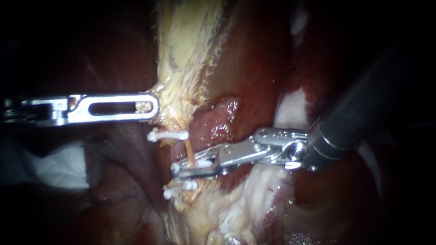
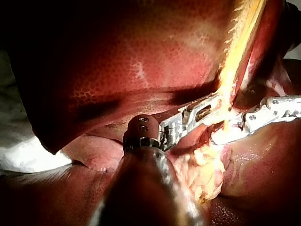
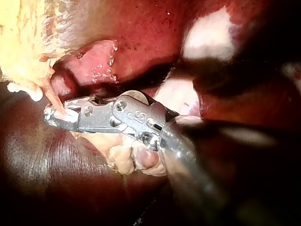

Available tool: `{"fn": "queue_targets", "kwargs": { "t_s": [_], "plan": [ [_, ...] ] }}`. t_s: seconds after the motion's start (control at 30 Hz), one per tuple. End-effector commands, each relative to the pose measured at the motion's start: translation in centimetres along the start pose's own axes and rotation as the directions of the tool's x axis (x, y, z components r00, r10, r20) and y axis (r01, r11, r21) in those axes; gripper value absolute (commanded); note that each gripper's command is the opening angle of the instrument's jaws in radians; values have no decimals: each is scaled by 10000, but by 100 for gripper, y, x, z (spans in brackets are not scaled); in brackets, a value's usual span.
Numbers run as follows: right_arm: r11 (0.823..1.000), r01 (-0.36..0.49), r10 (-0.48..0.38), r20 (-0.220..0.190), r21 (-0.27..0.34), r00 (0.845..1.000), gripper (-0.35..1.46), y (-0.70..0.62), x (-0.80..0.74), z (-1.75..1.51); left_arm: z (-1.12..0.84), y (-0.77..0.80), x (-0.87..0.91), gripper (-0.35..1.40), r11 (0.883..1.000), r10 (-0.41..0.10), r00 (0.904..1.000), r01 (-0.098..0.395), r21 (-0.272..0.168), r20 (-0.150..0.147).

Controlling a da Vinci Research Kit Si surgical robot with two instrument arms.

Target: Going back second clip right tube

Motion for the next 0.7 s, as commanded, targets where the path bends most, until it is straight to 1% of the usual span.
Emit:
{"fn": "queue_targets", "kwargs": {
  "t_s": [0.03,0.27,0.33,0.37,0.5,0.57,0.7],
  "plan": [
    [10000,1,-1,1,3,10000,-35,0,0,0,0,0,0,-35,10000,0,10000,0,5,-3],
    [10000,-3,3,-2,-7,10000,-35,1,0,1,0,0,0,-35,10000,0,10000,0,5,-3],
    [10000,-6,6,26,-15,10000,-12,1,0,1,0,0,0,-35,10000,0,10000,0,4,-2],
    [10000,-6,5,-52,-92,10000,2,2,1,2,0,0,0,-35,10000,0,10000,0,4,-2],
    [9997,-79,76,-124,-249,9999,39,4,2,4,-1,0,0,-35,10000,0,10000,0,5,-3],
    [9989,-38,30,-168,-470,9999,48,5,2,5,-1,0,0,-35,10000,0,10000,0,5,-4],
    [9975,236,-249,-200,-662,9995,53,8,2,4,-2,-1,1,-35,10000,-4,10000,4,5,-4]
  ]
}}
